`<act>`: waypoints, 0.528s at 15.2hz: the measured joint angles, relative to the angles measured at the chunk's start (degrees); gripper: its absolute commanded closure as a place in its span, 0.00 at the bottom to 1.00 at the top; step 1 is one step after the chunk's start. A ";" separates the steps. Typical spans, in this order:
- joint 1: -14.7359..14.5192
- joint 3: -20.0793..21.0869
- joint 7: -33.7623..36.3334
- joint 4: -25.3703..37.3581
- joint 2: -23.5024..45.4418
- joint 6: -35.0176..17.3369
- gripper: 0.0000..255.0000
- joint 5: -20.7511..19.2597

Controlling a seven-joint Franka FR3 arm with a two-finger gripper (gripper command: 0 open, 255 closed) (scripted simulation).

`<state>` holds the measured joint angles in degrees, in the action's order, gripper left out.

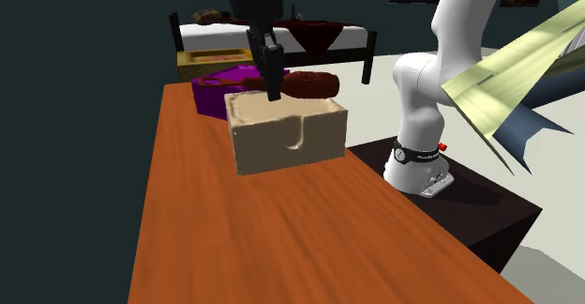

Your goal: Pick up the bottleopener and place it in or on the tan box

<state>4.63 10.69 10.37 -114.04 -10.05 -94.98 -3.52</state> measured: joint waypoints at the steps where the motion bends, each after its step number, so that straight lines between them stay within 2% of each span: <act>1: 0.01 -0.02 0.03 -0.67 0.08 -0.74 1.00 -0.02; 7: -0.01 0.01 0.12 -1.57 -0.01 -1.55 1.00 0.01; 8: -0.01 0.01 0.12 -1.57 -0.01 -1.55 0.00 0.01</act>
<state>4.61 10.70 10.49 -115.61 -10.06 -96.53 -3.51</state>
